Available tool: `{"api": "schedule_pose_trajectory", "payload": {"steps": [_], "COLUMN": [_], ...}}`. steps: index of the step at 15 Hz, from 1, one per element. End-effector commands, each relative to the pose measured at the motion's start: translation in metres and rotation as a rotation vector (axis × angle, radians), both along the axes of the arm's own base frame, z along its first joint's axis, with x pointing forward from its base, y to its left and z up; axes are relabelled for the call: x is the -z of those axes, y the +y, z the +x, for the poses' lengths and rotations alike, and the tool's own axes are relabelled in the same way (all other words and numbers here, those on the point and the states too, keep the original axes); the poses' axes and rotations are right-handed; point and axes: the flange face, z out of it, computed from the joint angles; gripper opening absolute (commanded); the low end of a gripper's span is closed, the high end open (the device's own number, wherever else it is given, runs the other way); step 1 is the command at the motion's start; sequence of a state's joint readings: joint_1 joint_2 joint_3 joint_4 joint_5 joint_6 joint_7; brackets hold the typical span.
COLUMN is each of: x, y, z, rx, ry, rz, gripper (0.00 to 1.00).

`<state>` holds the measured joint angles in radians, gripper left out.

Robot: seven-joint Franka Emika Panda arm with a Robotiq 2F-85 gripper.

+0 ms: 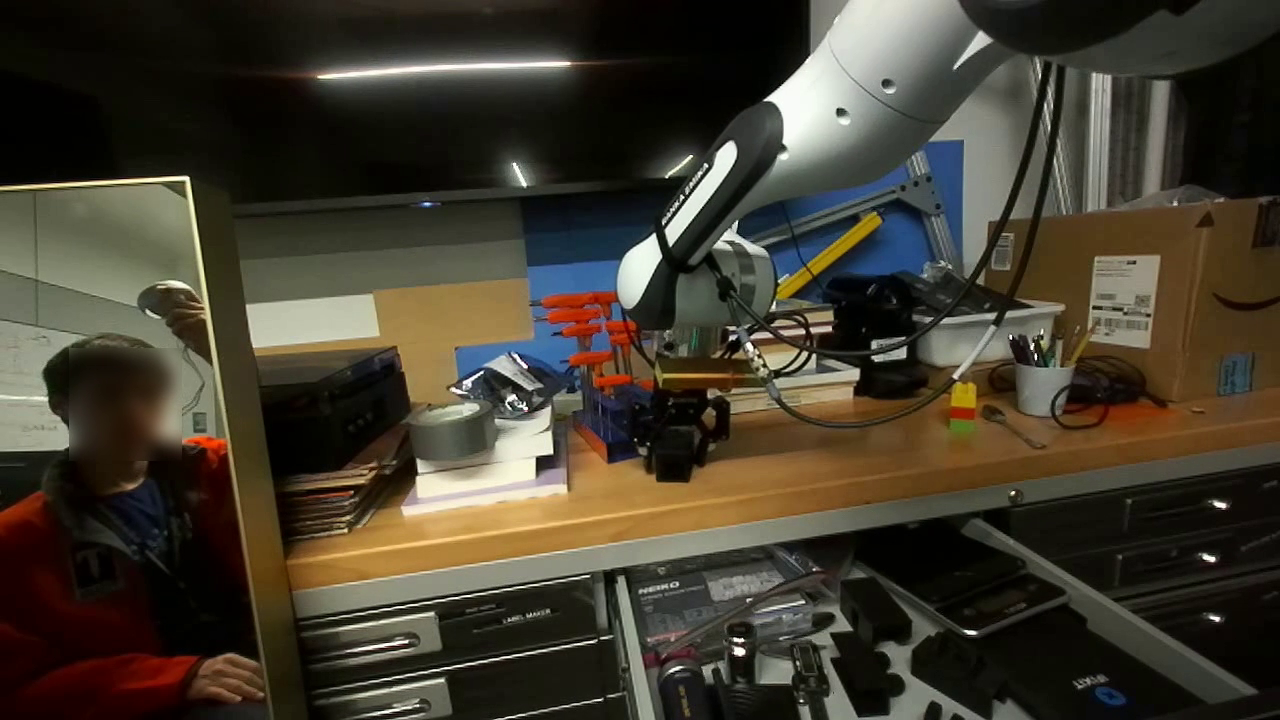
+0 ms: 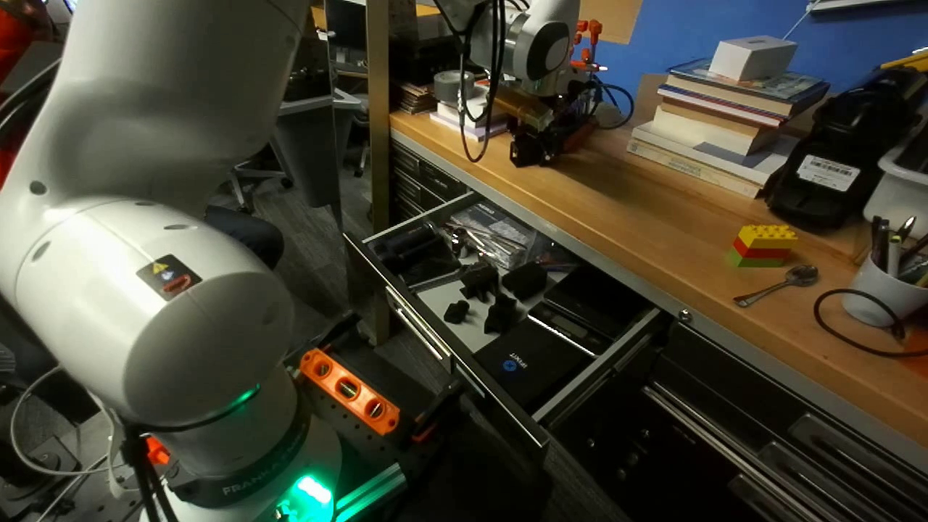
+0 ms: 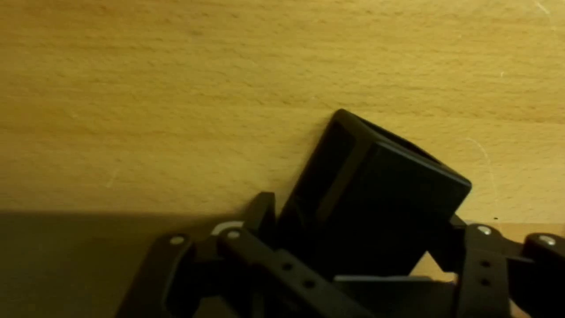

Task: Put the black objects in the drawer, then close it

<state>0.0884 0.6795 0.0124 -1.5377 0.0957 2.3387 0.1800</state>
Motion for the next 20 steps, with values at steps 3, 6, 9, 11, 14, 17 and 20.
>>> {"api": "schedule_pose_trajectory", "payload": {"steps": [3,6,9,11,14,17,20], "x": [-0.007,-0.008,-0.008,-0.014,-0.019,-0.023,-0.023], "y": [-0.004,-0.011,-0.023,-0.031,-0.043,-0.055,-0.065], "z": [0.008,0.004,-0.014,-0.029,-0.059,-0.094,-0.127], "rx": [0.036,0.095,0.184,0.247,0.324,0.377,0.400], "ry": [0.005,0.025,0.093,0.121,0.182,0.230,0.266], "rz": [-0.056,-0.110,-0.173,-0.191,-0.186,-0.154,-0.114], "gripper": [0.35,0.28,0.27,0.27,0.27,0.27,0.27]}}
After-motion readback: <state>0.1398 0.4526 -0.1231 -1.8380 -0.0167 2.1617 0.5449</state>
